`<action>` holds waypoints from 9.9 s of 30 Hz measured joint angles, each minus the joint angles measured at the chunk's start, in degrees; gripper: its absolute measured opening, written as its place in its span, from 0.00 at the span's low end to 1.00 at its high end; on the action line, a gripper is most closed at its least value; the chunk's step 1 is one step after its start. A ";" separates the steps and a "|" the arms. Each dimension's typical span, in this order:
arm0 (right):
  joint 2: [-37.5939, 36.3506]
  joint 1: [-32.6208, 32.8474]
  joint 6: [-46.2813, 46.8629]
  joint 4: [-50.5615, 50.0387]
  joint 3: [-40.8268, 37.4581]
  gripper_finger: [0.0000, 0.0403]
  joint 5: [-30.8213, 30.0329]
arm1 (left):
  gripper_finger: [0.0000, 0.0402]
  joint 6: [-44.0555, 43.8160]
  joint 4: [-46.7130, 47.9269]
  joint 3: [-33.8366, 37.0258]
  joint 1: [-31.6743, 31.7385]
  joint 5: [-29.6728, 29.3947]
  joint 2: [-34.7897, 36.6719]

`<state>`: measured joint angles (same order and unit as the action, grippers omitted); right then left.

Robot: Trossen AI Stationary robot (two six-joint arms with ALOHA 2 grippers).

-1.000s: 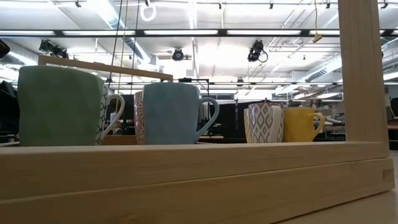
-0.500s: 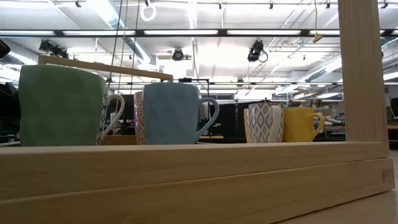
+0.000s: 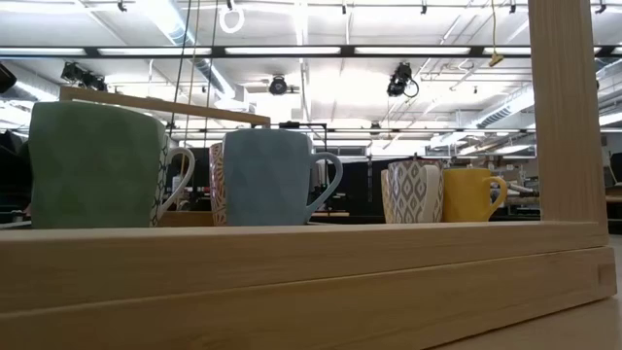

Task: Place coffee mugs
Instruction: Put the green mug on the shelf aligned with the light blue mug, then adjust the shelf, then put the dark yellow mug on the shelf

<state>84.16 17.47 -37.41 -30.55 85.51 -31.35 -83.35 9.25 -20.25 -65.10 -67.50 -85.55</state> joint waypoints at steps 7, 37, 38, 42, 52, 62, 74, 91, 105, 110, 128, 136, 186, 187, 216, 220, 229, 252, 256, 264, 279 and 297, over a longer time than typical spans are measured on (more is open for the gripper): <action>0.00 0.00 0.00 -0.02 -0.02 0.42 0.00 | 0.45 0.62 3.12 -0.02 0.00 4.35 5.55; 0.00 -0.04 20.08 -17.01 -0.02 0.42 13.21 | 0.45 -12.41 32.56 -0.02 0.04 23.54 34.84; 0.00 -0.04 20.77 -17.38 -0.02 0.42 13.59 | 0.45 -14.87 34.34 -0.02 0.04 23.57 35.30; 0.00 -0.04 20.90 -17.51 -0.02 0.42 14.93 | 0.45 -24.89 40.84 -0.02 0.04 23.49 36.79; 0.00 -0.11 20.79 -17.46 -0.02 0.42 14.97 | 0.45 -28.12 41.87 -0.07 7.61 20.85 37.32; 0.00 -0.11 20.76 -17.44 -0.02 0.42 14.97 | 0.45 -28.06 42.06 -0.07 19.50 20.65 37.30; 0.00 -0.11 20.76 -17.48 -0.02 0.42 14.99 | 0.45 -22.60 42.98 -0.07 35.11 15.59 37.28; 0.00 -0.11 20.76 -17.59 -0.02 0.42 14.99 | 0.45 0.02 32.41 -0.05 47.34 13.52 37.40; 0.00 -0.89 20.79 -19.55 -0.02 0.42 11.47 | 0.45 10.66 37.49 -13.16 47.28 16.90 38.07; 0.00 -3.82 23.02 -24.01 -0.02 0.42 11.51 | 0.45 18.89 37.11 -19.15 47.25 17.07 38.07; -0.02 -12.13 26.40 -22.06 -2.39 0.42 17.77 | 0.45 30.11 37.32 -24.98 47.23 34.77 38.05; -0.02 -14.96 23.10 -5.63 -11.19 0.42 19.21 | 0.45 30.21 37.32 -24.98 47.23 34.85 38.05; 0.11 -23.49 20.07 48.92 -39.00 0.42 31.45 | 0.45 30.18 37.10 -24.94 47.25 34.13 38.05; 0.11 -23.60 20.06 48.87 -39.11 0.42 31.45 | 0.45 30.18 37.10 -24.94 47.25 34.13 38.06; 5.80 -26.49 19.57 57.50 -39.16 0.42 30.96 | 0.45 30.18 36.40 -24.90 47.24 34.13 38.02; 2.31 -25.90 19.32 56.12 -39.14 0.42 30.90 | 0.45 30.18 36.38 -24.90 47.23 34.13 38.02; -9.93 -25.81 19.67 43.33 -39.12 0.42 26.38 | 0.45 30.16 36.40 -24.90 47.25 34.13 38.00; -19.65 -25.84 45.51 19.83 -35.65 0.42 16.14 | 0.45 30.16 36.33 -24.92 47.25 34.14 37.98; -19.65 -26.31 48.30 11.22 -30.95 0.42 12.72 | 0.45 30.10 36.10 -24.92 47.24 34.15 37.98; -19.65 -32.59 59.26 -13.85 -23.31 0.42 7.36 | 0.45 30.14 35.53 -24.92 47.25 34.15 37.98; -19.63 -46.15 67.28 -29.99 -23.05 0.42 13.03 | 0.45 30.18 35.51 -24.92 47.24 34.14 37.98; -19.63 -50.36 67.28 -22.55 -34.33 0.42 21.62 | 0.45 30.18 35.48 -24.92 47.25 34.14 37.98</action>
<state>64.53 -32.88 29.87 -53.10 51.18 -9.73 -53.17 44.73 -45.17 -17.86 -33.36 -47.57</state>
